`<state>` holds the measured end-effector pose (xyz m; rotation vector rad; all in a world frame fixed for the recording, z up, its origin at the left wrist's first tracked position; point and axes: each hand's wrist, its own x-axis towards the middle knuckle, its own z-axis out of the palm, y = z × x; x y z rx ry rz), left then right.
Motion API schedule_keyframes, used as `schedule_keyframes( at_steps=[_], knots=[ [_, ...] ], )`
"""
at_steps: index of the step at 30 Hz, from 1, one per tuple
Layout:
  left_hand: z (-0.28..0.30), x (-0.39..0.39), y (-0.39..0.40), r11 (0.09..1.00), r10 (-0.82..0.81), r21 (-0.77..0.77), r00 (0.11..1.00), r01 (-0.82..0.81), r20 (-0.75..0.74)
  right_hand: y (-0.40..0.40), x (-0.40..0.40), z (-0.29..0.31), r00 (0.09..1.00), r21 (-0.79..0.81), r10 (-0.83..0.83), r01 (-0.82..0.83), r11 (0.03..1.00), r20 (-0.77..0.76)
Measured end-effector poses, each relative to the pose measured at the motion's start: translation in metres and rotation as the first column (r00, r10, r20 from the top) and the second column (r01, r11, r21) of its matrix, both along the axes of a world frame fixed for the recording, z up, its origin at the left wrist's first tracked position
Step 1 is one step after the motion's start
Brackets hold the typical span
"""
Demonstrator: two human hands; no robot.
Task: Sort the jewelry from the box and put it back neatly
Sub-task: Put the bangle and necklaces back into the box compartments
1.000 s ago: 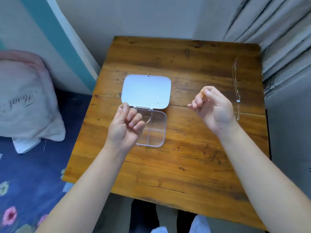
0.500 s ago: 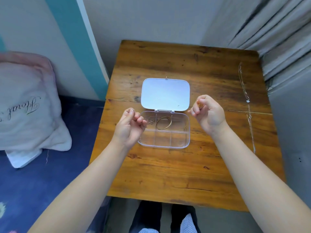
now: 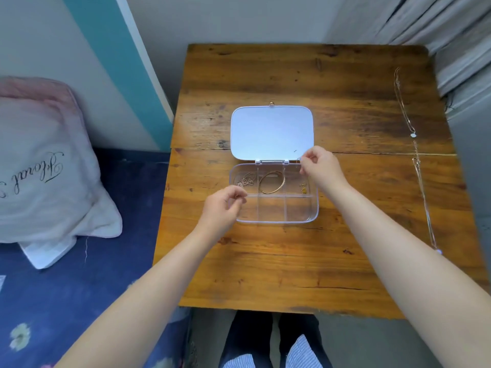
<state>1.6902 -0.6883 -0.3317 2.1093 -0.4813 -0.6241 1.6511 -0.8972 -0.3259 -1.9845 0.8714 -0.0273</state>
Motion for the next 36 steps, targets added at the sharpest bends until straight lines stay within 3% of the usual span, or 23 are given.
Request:
schedule_keyframes(
  at_steps=[2, 4, 7, 9, 12, 17, 25, 28, 31, 36],
  knots=[
    [-0.006, -0.001, 0.0, 0.98, -0.138, 0.171, 0.965, 0.101, 0.222, 0.003, 0.0, -0.007, 0.981, -0.313, 0.128, -0.168, 0.935, -0.144],
    [-0.008, -0.001, 0.001, 0.929, -0.286, 0.319, 0.911, 0.187, 0.297, 0.005, 0.0, -0.012, 0.944, -0.484, 0.2, -0.309, 0.819, -0.264],
    [-0.008, 0.0, 0.002, 0.861, -0.442, 0.447, 0.794, 0.244, 0.417, 0.008, -0.003, -0.017, 0.894, -0.63, 0.274, -0.445, 0.636, -0.354],
    [-0.003, -0.001, 0.0, 0.827, -0.503, 0.504, 0.73, 0.25, 0.463, 0.009, -0.008, -0.021, 0.871, -0.646, 0.31, -0.49, 0.586, -0.381],
    [-0.002, -0.002, -0.003, 0.799, -0.535, 0.549, 0.709, 0.246, 0.46, 0.004, -0.016, -0.022, 0.861, -0.601, 0.344, -0.509, 0.617, -0.376],
    [0.002, -0.007, -0.024, 0.829, -0.47, 0.52, 0.764, 0.208, 0.443, -0.018, -0.045, -0.005, 0.926, -0.523, 0.329, -0.377, 0.765, -0.187],
    [0.022, -0.031, -0.141, 0.881, -0.458, 0.357, 0.753, 0.311, 0.473, -0.132, -0.106, 0.026, 0.96, -0.439, 0.081, -0.197, 0.876, -0.268],
    [0.015, -0.049, -0.195, 0.84, -0.496, 0.444, 0.771, 0.31, 0.4, -0.186, -0.12, 0.035, 0.96, -0.424, 0.019, -0.142, 0.894, -0.281],
    [0.004, -0.07, -0.245, 0.822, -0.493, 0.489, 0.793, 0.292, 0.357, -0.238, -0.129, 0.033, 0.959, -0.385, 0.033, -0.145, 0.912, -0.283],
    [-0.024, -0.101, -0.31, 0.842, -0.312, 0.523, 0.909, 0.13, 0.276, -0.306, -0.139, 0.014, 0.932, -0.288, 0.197, -0.288, 0.913, -0.305]
  ],
)
